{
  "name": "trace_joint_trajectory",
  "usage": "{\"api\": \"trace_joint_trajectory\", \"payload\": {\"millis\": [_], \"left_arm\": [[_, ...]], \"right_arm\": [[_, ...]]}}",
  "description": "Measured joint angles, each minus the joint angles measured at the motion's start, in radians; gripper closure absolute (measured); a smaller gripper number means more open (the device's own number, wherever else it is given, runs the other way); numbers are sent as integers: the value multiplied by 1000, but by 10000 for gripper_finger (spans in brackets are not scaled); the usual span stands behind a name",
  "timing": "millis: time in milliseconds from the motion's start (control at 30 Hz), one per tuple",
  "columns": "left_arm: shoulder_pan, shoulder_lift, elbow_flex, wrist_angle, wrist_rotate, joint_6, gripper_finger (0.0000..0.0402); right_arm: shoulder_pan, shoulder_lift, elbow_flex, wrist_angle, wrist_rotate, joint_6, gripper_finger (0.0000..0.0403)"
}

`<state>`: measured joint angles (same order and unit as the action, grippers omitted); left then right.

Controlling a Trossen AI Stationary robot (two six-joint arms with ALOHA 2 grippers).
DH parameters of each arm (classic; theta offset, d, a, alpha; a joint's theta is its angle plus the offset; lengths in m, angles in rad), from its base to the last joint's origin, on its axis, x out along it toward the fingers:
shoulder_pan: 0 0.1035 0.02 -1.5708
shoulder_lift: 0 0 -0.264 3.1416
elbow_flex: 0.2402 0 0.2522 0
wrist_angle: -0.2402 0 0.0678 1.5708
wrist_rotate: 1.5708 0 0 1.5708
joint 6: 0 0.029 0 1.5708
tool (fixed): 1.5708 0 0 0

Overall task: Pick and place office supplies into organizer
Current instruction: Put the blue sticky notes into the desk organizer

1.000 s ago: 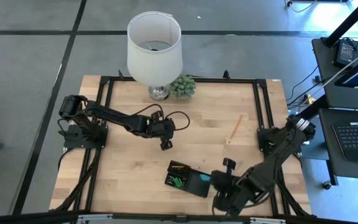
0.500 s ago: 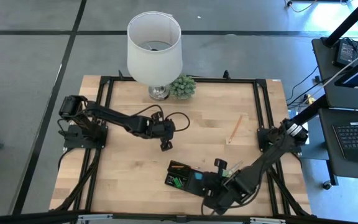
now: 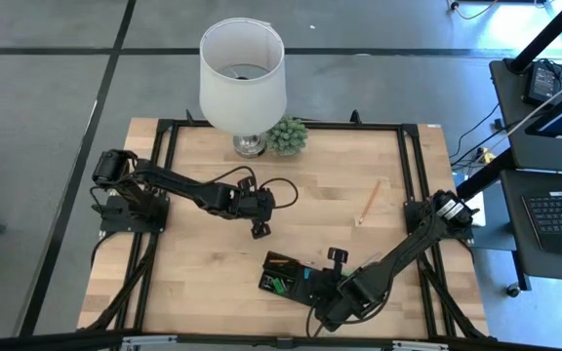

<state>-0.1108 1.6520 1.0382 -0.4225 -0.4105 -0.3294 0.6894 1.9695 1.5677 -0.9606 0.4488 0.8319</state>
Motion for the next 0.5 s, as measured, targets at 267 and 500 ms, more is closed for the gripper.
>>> {"api": "trace_joint_trajectory", "payload": {"millis": [267,500], "left_arm": [[0,0,0,0,-9,0,286],[0,0,0,0,-14,0,286]], "right_arm": [[-44,1,0,-89,1,-35,403],[-76,1,-1,-94,2,-104,403]]}}
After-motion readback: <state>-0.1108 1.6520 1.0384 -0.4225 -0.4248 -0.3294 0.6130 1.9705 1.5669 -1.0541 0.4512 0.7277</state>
